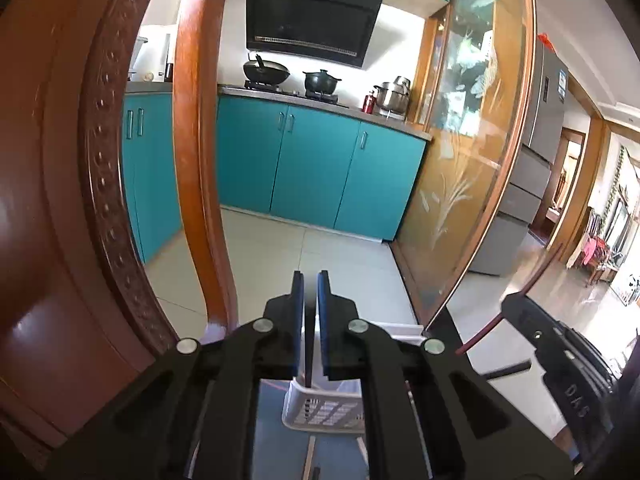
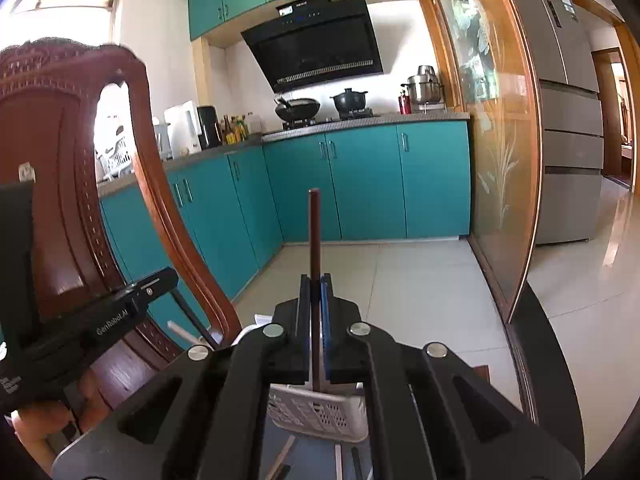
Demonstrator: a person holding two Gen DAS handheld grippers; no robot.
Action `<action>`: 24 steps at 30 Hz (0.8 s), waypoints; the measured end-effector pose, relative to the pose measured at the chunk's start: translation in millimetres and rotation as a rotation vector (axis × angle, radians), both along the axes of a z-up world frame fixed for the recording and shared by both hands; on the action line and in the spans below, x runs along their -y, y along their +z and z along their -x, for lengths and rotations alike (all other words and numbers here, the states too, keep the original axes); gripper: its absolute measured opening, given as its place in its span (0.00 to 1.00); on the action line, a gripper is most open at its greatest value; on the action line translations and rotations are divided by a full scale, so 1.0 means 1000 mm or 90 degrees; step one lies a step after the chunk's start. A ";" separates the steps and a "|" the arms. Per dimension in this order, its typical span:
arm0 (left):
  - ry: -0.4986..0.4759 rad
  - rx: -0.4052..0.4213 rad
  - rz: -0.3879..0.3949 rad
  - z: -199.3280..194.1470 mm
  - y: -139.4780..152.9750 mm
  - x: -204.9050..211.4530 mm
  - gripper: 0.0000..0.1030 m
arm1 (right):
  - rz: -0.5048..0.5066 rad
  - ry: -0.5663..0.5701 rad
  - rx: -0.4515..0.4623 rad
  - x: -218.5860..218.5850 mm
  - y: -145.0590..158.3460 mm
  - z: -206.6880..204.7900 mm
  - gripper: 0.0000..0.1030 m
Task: Organize utensils
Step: 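Open both tools to release the chopsticks into the basket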
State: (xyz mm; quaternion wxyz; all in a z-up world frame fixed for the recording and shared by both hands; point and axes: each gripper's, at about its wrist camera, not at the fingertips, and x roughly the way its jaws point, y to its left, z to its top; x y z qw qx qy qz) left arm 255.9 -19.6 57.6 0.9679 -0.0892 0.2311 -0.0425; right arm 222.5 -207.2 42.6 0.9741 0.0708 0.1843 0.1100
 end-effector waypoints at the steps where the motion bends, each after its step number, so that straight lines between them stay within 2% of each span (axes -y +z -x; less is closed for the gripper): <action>1: -0.004 0.002 -0.001 0.004 0.000 0.000 0.07 | 0.003 -0.003 0.002 -0.001 0.001 0.002 0.06; 4: -0.011 0.015 -0.004 0.014 0.002 0.000 0.10 | 0.005 -0.012 0.015 0.001 0.006 0.012 0.12; 7: -0.021 0.034 -0.003 0.037 0.004 -0.003 0.18 | -0.008 -0.016 0.069 0.011 0.016 0.047 0.18; 10: -0.031 0.038 -0.007 0.065 -0.005 -0.003 0.31 | -0.027 0.002 0.124 0.028 0.019 0.101 0.28; 12: -0.042 0.016 -0.024 0.084 -0.026 -0.002 0.48 | -0.029 0.012 0.125 0.036 0.008 0.125 0.30; 14: -0.048 -0.018 -0.049 0.097 -0.055 0.000 0.51 | -0.015 0.015 0.068 0.043 -0.021 0.137 0.31; 17: -0.075 -0.119 -0.085 0.106 -0.112 0.008 0.51 | 0.049 -0.006 -0.106 0.042 -0.092 0.127 0.31; 20: -0.118 -0.207 -0.101 0.111 -0.157 0.017 0.50 | 0.041 -0.021 -0.272 0.047 -0.155 0.115 0.31; 24: -0.135 -0.254 -0.142 0.119 -0.187 0.027 0.51 | 0.018 -0.025 -0.369 0.044 -0.189 0.108 0.32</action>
